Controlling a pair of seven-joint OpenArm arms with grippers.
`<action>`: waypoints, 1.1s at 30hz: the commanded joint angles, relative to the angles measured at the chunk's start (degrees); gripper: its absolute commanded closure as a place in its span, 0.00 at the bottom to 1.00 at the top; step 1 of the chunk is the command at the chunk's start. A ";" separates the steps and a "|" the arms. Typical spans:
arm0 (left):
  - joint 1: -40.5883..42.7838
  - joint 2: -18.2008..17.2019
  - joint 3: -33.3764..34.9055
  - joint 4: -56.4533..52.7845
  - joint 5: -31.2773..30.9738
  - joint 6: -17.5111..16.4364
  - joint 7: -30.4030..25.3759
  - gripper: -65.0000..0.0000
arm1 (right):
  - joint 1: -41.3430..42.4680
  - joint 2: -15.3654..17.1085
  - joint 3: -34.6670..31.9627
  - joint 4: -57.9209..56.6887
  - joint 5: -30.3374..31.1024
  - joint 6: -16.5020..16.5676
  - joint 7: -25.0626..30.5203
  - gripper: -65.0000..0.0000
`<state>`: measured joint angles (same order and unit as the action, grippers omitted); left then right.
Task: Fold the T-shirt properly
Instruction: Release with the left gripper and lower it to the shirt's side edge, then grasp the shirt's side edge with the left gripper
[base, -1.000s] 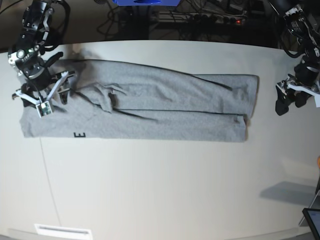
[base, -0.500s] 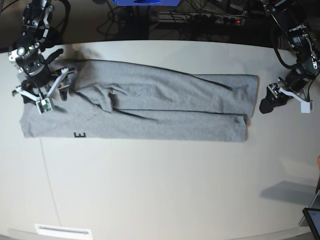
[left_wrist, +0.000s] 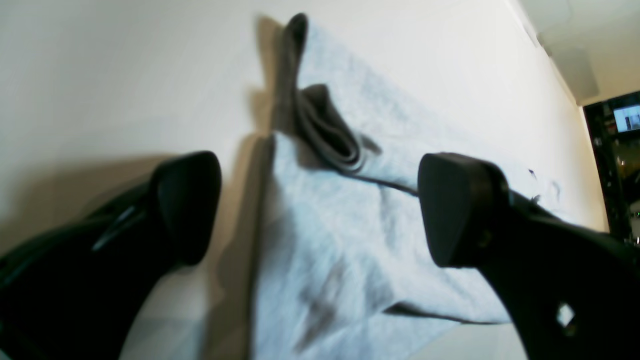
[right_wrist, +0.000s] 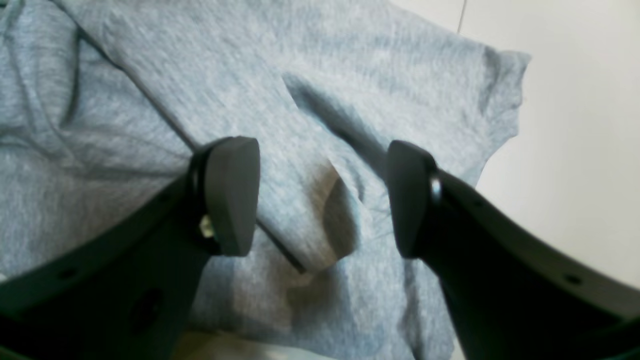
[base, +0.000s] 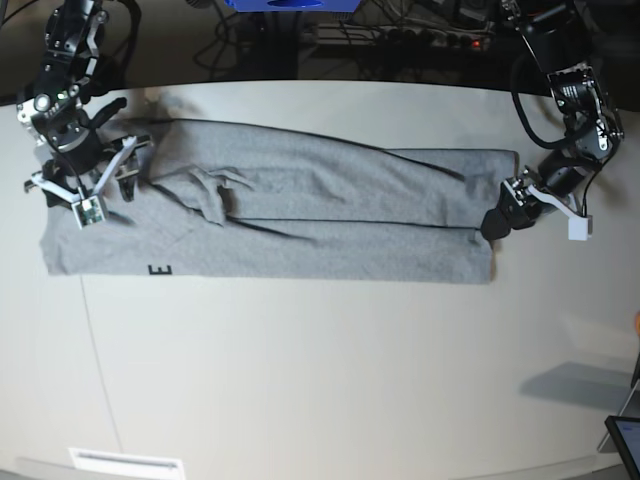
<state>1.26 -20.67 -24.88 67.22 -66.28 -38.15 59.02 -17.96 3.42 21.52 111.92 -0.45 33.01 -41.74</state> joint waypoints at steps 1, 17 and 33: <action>-0.42 -0.39 0.84 0.34 0.74 0.31 1.24 0.07 | 0.24 0.32 0.15 1.09 0.32 -0.09 1.08 0.42; -3.32 0.93 2.16 -6.61 1.71 0.31 1.06 0.14 | -1.25 0.49 0.15 1.09 0.32 -0.09 1.34 0.42; -4.47 3.39 1.98 -6.69 9.27 0.31 1.06 0.88 | -1.25 0.49 0.15 1.09 0.32 -0.09 1.34 0.42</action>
<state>-3.70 -17.02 -23.05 60.99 -58.72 -39.55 57.56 -19.38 3.46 21.52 111.92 -0.43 33.01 -41.67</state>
